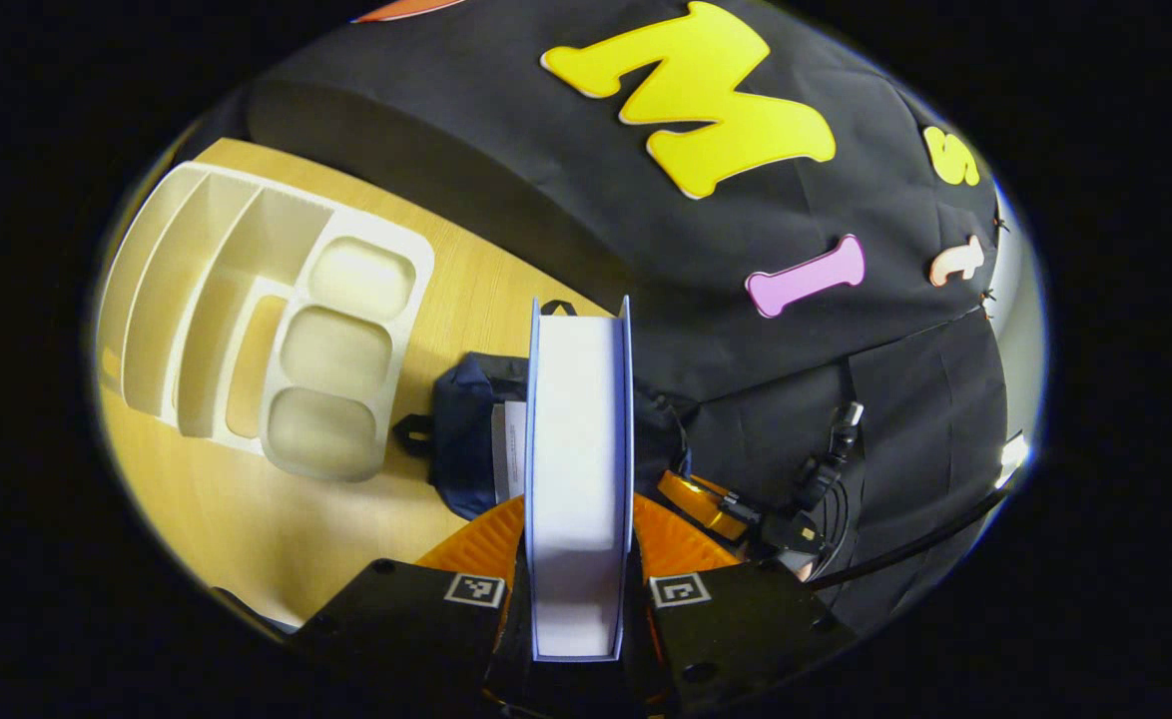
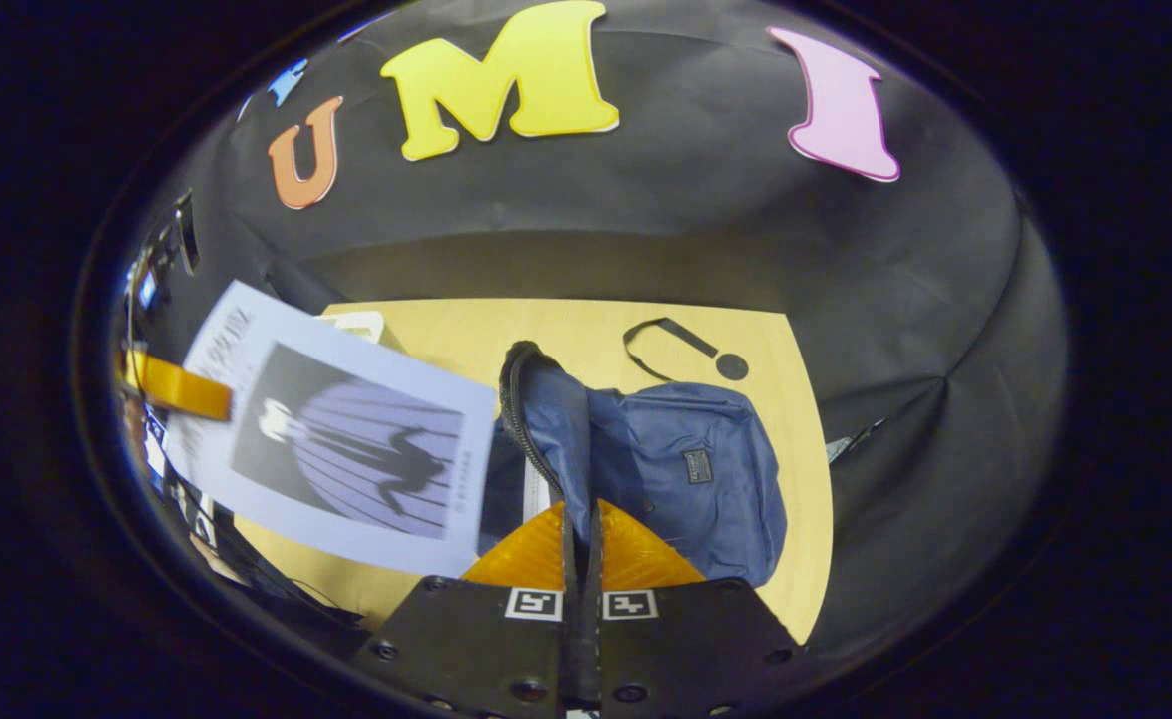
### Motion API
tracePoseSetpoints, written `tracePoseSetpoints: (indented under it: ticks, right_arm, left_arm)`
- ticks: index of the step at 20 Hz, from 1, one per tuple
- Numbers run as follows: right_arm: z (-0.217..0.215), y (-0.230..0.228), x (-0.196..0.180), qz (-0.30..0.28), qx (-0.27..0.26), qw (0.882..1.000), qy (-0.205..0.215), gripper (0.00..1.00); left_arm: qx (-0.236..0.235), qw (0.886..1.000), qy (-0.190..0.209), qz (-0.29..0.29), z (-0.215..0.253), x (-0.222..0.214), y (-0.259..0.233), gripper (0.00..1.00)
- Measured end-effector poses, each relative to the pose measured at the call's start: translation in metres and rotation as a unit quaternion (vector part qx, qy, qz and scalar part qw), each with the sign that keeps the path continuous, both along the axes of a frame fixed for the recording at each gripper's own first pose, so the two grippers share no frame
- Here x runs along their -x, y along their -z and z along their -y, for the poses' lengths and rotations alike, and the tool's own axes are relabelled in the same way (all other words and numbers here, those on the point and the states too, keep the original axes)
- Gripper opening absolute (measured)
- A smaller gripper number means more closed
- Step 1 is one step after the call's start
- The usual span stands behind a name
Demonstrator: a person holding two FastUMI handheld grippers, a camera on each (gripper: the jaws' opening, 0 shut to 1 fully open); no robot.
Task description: Open the schoolbag, grab two books from the bookshelf and put them into the schoolbag.
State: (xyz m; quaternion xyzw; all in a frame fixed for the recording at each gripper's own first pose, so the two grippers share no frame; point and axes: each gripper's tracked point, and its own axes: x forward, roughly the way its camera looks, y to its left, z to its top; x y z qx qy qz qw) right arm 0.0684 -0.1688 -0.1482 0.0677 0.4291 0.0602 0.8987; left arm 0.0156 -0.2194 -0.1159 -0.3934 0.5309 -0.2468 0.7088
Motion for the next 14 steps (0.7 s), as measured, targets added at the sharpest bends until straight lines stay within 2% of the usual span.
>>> tracePoseSetpoints:
  ticks: [2,4,9,14]
  right_arm:
    - [0.0,-0.004,0.001,0.0,-0.003,1.0,-0.001,0.0]
    - [0.003,-0.009,0.001,0.003,-0.004,1.0,0.002,0.0]
    - [0.009,-0.021,0.003,0.01,-0.007,1.0,0.008,0.0]
    - [0.012,-0.026,0.004,0.015,-0.007,1.0,0.014,0.0]
  left_arm:
    - [0.022,0.999,-0.014,-0.026,0.021,-0.002,0.023,0.39]
    - [0.019,0.999,-0.025,-0.032,0.034,-0.005,0.044,0.39]
    - [0.011,0.999,-0.025,-0.02,0.061,-0.016,0.076,0.39]
    - [0.036,0.999,-0.025,0.001,0.097,-0.024,0.094,0.39]
